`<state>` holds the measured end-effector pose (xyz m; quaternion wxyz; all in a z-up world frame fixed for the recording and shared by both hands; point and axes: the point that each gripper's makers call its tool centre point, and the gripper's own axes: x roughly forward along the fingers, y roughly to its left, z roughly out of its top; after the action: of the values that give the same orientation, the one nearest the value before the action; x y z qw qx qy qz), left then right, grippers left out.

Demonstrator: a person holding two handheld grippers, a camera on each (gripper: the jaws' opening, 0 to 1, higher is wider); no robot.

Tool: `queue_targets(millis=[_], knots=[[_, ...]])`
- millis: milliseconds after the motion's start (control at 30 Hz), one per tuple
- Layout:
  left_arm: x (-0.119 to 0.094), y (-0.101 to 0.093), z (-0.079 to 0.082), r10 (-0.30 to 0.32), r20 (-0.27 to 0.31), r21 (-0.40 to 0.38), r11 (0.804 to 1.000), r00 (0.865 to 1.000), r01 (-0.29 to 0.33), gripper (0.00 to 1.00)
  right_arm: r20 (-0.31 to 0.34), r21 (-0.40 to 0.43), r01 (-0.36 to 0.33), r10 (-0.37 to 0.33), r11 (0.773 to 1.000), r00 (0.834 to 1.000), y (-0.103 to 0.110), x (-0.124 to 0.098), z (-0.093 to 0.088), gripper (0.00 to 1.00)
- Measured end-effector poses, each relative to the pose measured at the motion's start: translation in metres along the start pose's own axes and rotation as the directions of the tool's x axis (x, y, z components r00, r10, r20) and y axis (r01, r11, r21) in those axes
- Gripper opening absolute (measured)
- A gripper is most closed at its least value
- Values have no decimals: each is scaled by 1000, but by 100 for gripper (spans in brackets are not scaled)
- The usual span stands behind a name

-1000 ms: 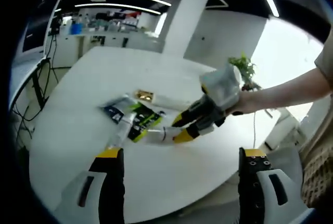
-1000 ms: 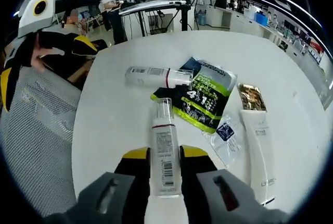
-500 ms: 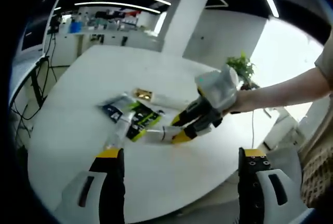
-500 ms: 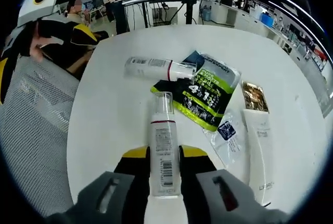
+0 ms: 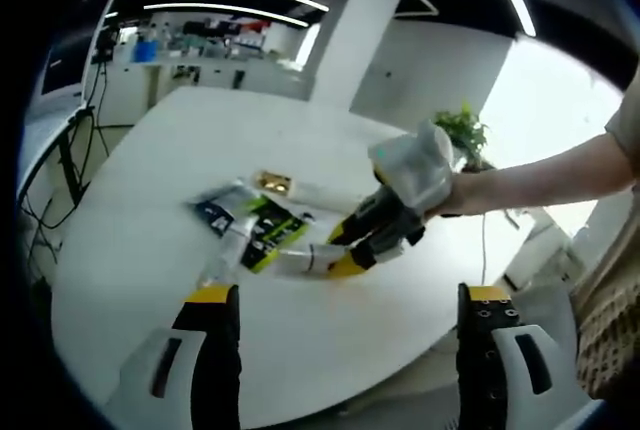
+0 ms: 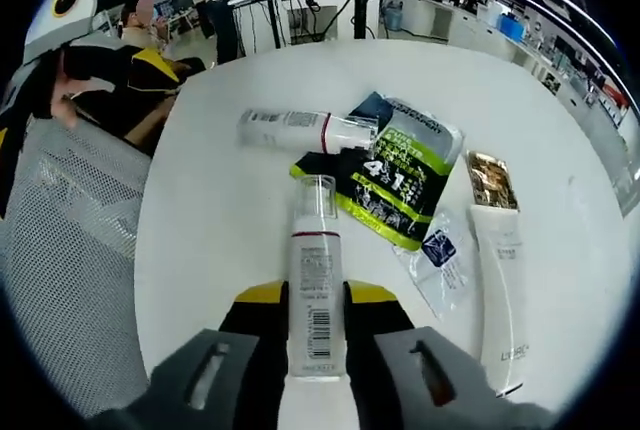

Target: Arrange the skincare products in the storage area until every visible bottle or jar stands upright without overlapping.

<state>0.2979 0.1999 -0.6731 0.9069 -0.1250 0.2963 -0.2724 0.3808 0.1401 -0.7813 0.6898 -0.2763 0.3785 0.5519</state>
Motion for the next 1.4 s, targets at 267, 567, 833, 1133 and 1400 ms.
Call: queue_targets(millis=[267, 567, 833, 1133, 1400], knots=[[-1, -1, 3, -14, 13, -24, 1000, 1000, 15, 87, 86, 101, -7, -2, 995, 996, 5, -14, 5, 20], [0, -5, 6, -31, 10, -20, 999, 999, 31, 86, 266, 338, -50, -45, 940, 963, 7, -43, 20, 20], [1, -13, 16, -57, 20, -16, 998, 998, 57, 86, 422, 491, -136, -99, 860, 901, 10, -69, 29, 20], [4, -22, 23, -88, 27, -21, 996, 996, 89, 86, 588, 600, -277, -179, 751, 789, 13, -99, 35, 20], [6, -40, 35, -155, 40, -26, 987, 987, 156, 86, 684, 623, -394, -226, 676, 693, 27, -124, 39, 20]])
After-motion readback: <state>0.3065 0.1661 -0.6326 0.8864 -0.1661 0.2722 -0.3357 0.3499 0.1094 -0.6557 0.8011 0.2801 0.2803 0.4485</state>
